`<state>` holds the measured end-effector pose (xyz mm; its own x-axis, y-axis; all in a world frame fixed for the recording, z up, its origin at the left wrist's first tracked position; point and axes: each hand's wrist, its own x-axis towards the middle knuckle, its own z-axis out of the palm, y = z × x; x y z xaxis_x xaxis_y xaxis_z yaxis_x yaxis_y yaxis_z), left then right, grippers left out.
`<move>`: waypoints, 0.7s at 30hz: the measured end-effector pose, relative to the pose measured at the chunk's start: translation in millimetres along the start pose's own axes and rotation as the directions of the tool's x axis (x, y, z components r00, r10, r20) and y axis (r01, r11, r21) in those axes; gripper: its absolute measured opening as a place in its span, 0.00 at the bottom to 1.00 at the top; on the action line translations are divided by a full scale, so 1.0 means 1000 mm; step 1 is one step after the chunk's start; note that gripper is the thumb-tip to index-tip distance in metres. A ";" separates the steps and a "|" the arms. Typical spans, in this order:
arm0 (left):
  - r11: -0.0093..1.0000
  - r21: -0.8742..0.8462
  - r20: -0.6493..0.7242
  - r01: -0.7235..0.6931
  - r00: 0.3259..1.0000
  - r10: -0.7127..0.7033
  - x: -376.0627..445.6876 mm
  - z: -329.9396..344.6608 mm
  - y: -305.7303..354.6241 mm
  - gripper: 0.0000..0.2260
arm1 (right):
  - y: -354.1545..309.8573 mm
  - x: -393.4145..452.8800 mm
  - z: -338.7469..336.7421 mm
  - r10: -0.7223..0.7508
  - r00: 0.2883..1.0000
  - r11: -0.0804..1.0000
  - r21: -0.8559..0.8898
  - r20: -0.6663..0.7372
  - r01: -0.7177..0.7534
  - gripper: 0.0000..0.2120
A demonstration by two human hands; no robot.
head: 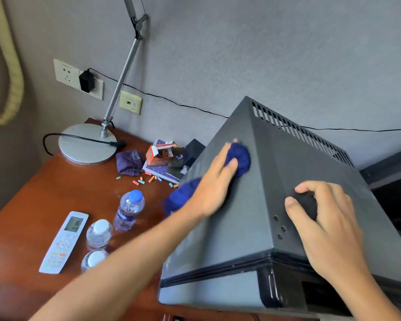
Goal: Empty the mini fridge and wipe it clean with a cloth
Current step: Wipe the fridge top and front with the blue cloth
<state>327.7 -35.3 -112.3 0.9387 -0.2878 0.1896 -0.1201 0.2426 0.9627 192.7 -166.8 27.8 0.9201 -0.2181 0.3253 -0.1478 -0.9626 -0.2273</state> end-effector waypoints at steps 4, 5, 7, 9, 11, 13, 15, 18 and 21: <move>0.999 -0.008 0.068 -0.051 0.996 0.051 -0.114 0.014 0.008 0.24 | -0.002 -0.001 -0.001 -0.012 1.000 0.999 -0.041 0.003 0.012 0.18; 0.999 -0.028 0.098 -0.035 0.994 0.038 -0.137 0.016 0.015 0.23 | -0.002 -0.001 -0.001 -0.017 1.000 0.998 -0.053 0.006 0.017 0.19; 0.999 -0.043 0.085 -0.027 0.996 0.030 -0.157 0.018 0.021 0.24 | -0.002 -0.002 0.000 -0.022 1.000 0.998 -0.061 0.013 0.023 0.21; 0.999 -0.019 0.062 -0.039 0.997 0.040 -0.153 0.020 0.021 0.24 | -0.002 -0.003 -0.001 -0.033 0.999 0.998 -0.054 0.005 0.034 0.23; 0.997 -0.009 0.021 -0.074 0.997 0.075 -0.131 0.021 0.016 0.22 | -0.002 -0.004 0.000 -0.041 0.999 0.998 -0.040 -0.002 0.041 0.22; 0.998 -0.036 0.009 -0.048 0.999 0.048 -0.095 0.018 0.005 0.21 | -0.002 -0.003 0.001 -0.048 0.999 0.998 -0.029 -0.010 0.048 0.22; 0.998 -0.010 0.002 -0.059 0.998 0.059 -0.049 0.010 -0.004 0.21 | -0.003 -0.002 0.002 -0.049 0.999 0.999 -0.025 -0.019 0.048 0.22; 0.994 -0.022 -0.026 -0.105 0.994 0.104 0.029 -0.001 -0.010 0.21 | -0.003 0.000 0.003 -0.039 0.999 0.999 -0.022 -0.031 0.039 0.20; 0.998 -0.046 -0.058 0.038 0.998 -0.040 0.110 -0.013 -0.021 0.21 | -0.004 0.000 0.004 -0.036 0.998 0.999 -0.012 -0.049 0.036 0.20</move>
<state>437.6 -59.9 -114.1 0.9599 -0.2434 0.1391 -0.0694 0.2743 0.9591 194.2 -162.4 25.3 0.9060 -0.1907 0.3778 -0.1193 -0.9716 -0.2043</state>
